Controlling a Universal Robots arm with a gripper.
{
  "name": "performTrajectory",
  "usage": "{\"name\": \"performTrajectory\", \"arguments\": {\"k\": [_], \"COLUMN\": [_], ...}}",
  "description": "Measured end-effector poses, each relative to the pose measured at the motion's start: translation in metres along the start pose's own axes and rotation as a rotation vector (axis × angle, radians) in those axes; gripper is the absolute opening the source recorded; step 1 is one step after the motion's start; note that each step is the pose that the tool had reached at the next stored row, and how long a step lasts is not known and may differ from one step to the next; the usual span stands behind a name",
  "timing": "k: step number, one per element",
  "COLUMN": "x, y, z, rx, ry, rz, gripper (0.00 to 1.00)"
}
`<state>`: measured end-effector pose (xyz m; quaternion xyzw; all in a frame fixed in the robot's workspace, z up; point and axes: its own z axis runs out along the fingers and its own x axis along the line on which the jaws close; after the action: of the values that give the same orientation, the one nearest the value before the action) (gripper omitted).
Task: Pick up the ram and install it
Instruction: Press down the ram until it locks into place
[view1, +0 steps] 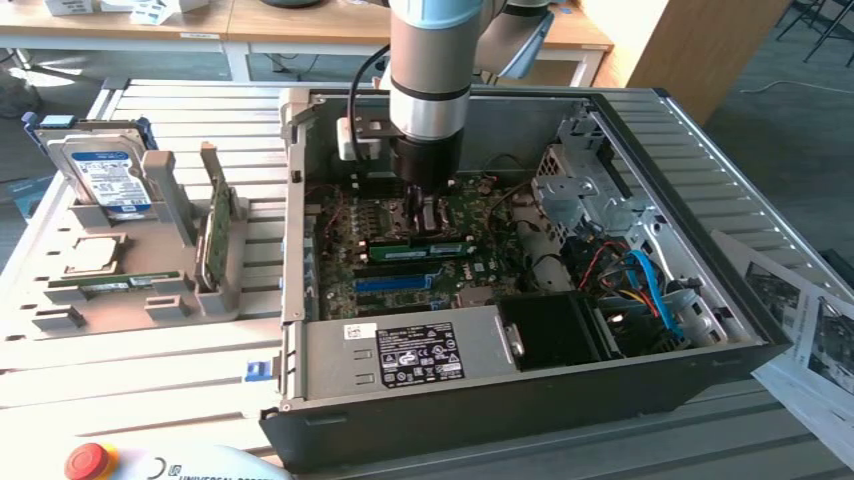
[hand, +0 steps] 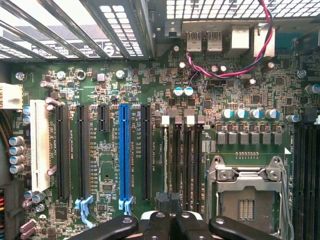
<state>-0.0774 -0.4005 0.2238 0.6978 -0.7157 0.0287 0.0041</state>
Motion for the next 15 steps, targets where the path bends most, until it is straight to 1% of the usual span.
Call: {"name": "performTrajectory", "arguments": {"k": [15], "x": [0.0], "y": [0.0006], "z": [0.0012], "rx": [0.0], "ry": [0.0001], "rz": [0.0], "gripper": [0.11]}}
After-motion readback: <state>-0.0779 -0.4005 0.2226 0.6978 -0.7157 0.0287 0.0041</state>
